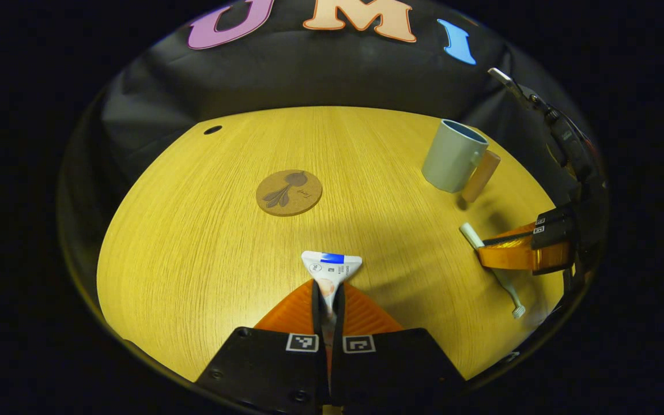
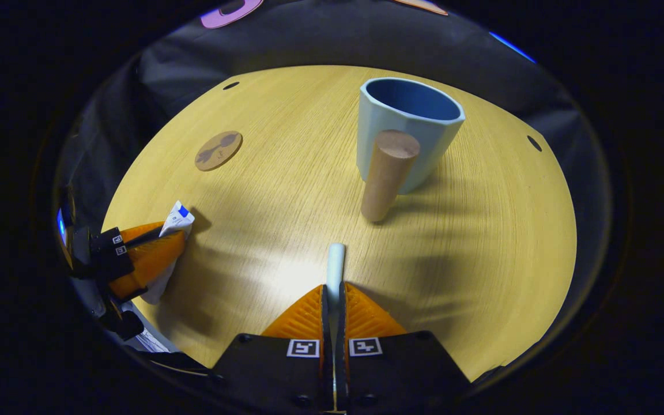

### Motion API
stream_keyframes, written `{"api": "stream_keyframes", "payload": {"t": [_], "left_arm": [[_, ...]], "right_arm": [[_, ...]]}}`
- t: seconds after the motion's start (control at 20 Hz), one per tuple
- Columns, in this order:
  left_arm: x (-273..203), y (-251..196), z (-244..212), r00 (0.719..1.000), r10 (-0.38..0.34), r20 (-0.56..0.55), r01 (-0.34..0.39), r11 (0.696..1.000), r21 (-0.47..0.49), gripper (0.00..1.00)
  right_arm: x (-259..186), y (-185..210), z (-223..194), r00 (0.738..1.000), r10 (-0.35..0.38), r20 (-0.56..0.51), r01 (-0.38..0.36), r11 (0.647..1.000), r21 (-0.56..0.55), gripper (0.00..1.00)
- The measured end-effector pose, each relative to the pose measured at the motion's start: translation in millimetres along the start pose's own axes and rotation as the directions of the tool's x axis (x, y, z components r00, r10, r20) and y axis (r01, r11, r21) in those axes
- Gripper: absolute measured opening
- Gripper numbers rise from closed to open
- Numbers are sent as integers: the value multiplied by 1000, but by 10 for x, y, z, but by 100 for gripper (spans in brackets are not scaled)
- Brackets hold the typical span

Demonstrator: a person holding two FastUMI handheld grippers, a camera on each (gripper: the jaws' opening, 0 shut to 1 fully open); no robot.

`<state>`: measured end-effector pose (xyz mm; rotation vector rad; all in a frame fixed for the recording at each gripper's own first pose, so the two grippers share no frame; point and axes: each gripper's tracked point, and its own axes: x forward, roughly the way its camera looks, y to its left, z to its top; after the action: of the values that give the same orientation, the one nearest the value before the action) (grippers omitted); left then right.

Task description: Put the toothbrush and toothpaste on the desktop into the cup, then pick up the cup and place it on the coaster on the desktop.

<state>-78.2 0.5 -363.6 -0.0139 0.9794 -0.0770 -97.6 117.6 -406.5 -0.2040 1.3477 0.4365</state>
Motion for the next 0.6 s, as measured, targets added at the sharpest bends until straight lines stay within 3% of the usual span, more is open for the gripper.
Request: {"api": "stream_keyframes", "payload": {"t": [0.4,0.6], "left_arm": [[-17,-24,14,999,-46,-8,46,995,-84,0],[-17,-16,50,998,-60,5,60,996,-70,0]], "right_arm": [[-109,134,89,994,44,103,-46,999,13,2],[-167,137,171,987,69,147,-72,997,16,5]]}}
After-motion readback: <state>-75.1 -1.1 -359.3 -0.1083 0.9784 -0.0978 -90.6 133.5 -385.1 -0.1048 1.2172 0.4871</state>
